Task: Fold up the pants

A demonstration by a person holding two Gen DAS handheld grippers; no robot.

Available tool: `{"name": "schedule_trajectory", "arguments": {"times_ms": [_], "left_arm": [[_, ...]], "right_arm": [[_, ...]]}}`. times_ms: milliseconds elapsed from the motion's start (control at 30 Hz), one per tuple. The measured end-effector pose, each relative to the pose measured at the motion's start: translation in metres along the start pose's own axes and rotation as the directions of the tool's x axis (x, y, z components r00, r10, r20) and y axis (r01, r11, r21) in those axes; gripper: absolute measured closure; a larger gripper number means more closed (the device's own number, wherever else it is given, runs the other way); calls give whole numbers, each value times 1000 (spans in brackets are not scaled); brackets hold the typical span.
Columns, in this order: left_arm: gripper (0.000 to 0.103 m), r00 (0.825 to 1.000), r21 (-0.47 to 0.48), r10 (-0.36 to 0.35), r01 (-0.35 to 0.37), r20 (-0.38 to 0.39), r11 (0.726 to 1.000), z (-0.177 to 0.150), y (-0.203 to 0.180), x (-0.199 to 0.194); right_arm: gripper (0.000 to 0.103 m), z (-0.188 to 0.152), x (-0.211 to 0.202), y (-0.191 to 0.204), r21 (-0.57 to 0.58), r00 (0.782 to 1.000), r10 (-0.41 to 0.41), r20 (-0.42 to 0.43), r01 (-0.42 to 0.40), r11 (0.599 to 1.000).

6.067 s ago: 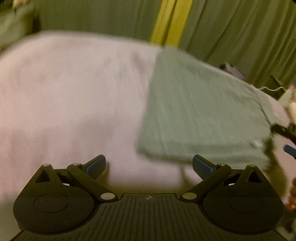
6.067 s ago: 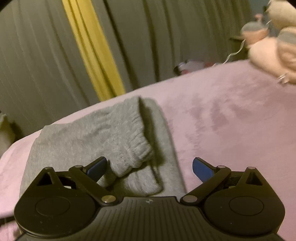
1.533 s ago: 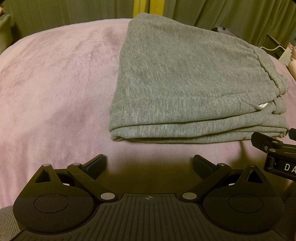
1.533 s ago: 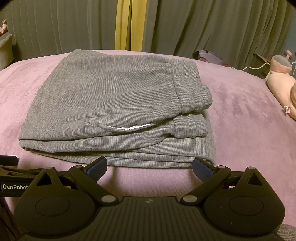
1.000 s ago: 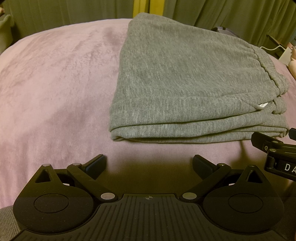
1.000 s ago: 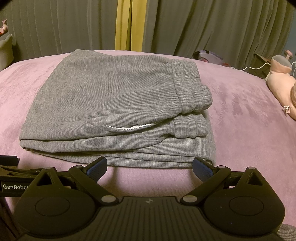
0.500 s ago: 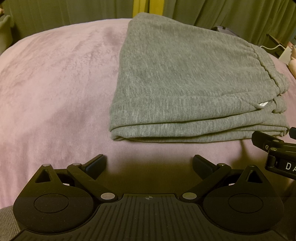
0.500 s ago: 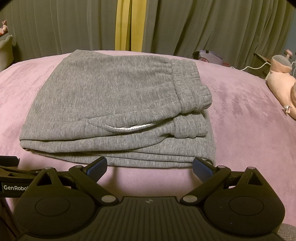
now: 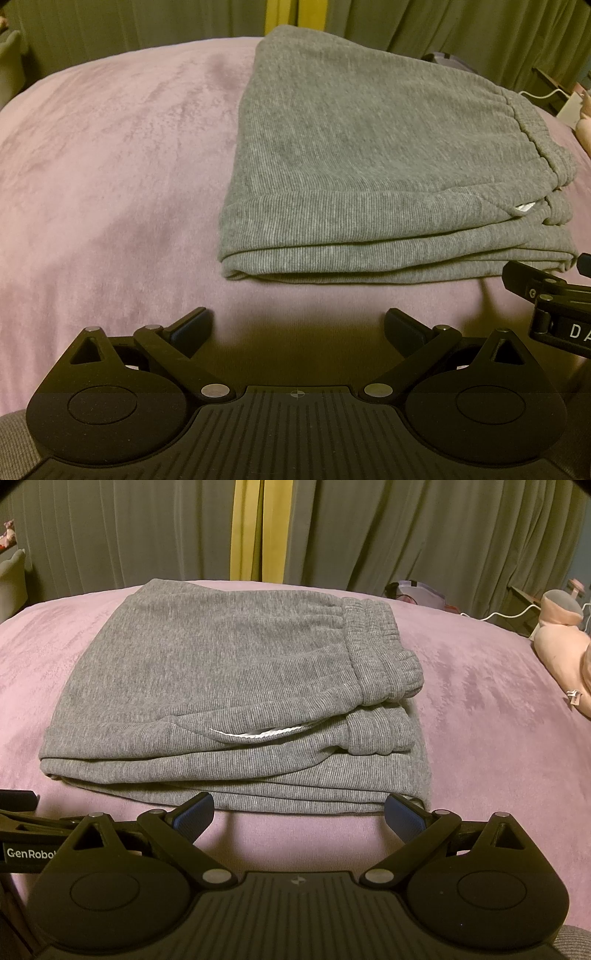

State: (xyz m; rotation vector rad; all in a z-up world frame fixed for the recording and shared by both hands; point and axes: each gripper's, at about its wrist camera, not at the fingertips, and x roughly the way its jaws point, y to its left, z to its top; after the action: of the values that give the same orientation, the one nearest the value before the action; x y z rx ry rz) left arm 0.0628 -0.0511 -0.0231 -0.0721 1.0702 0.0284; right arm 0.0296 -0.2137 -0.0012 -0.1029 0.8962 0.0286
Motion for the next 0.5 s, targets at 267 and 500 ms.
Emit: {"name": "schedule_trajectory", "arguments": {"times_ms": [267, 500], "left_arm": [[1, 1000, 3, 1, -1, 1, 1000, -1, 0, 0], [1, 1000, 6, 4, -4, 0, 1000, -1, -1, -1]], "right_arm": [[4, 0, 0, 0, 0, 1000, 2, 0, -2, 1000], [4, 1, -1, 0, 0, 1000, 2, -1, -2, 1000]]}}
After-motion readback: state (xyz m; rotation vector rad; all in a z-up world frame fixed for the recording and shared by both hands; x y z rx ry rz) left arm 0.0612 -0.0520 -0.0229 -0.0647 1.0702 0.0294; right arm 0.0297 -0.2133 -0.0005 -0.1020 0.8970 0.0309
